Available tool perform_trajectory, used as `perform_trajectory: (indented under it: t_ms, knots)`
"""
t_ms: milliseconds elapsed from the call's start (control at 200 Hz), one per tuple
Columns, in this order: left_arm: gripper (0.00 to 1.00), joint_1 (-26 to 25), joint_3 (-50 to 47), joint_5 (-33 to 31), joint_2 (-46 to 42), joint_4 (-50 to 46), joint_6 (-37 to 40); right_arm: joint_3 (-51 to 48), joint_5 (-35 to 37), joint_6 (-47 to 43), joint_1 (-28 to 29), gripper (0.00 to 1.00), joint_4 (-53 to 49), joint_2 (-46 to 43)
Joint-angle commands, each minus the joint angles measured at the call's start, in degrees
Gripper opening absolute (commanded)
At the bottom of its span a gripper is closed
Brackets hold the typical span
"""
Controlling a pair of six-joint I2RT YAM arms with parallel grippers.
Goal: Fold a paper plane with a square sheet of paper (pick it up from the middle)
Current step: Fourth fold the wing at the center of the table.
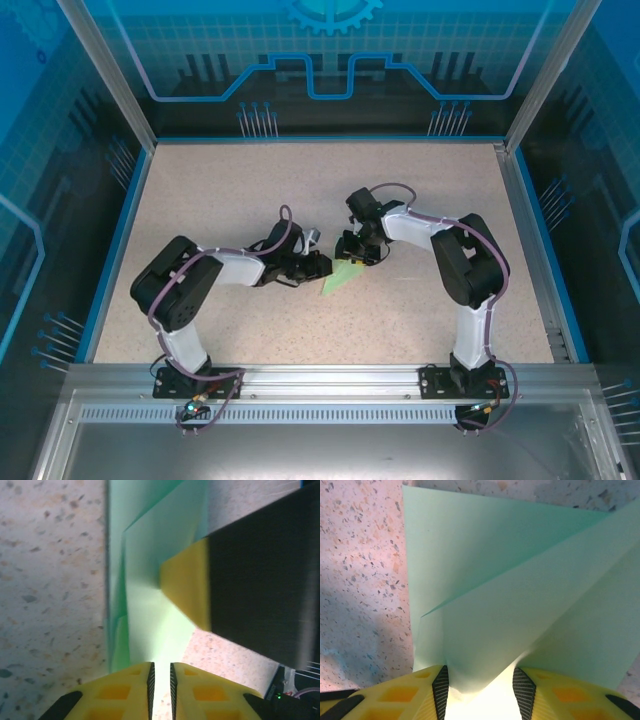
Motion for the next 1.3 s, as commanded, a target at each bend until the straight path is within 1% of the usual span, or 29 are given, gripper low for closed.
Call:
perform_trajectory:
  t_ms: [0, 140, 405, 610, 840, 1296]
  knots:
    - [0.20, -0.10, -0.17, -1.46, -4.22, -0.83, 0.00, -1.21, 1.61, -0.94, 0.43, 0.44, -3.40, 4.99]
    - [0.20, -0.09, -0.92, -1.05, -4.88, 1.17, -0.91, -0.28, 1.34, -1.33, 0.50, 0.44, -4.18, 5.75]
    - [0.15, -0.13, -1.04, 0.13, -2.77, 3.20, -1.83, 1.49, 1.17, -2.08, 0.55, 0.48, -6.20, 7.38]
    - [0.11, -0.19, -0.36, 1.73, -0.97, 3.12, -1.26, 2.40, 0.91, -2.25, 0.67, 0.48, -7.27, 8.70]
    - [0.10, -1.05, 1.36, 3.08, 1.52, 1.26, 0.44, 3.01, 1.03, -2.25, 0.67, 0.48, -7.97, 9.41]
    - [0.10, -1.27, 3.40, 0.75, 3.64, -4.00, 1.92, 3.74, 1.58, -2.32, 0.78, 0.48, -8.93, 10.56]
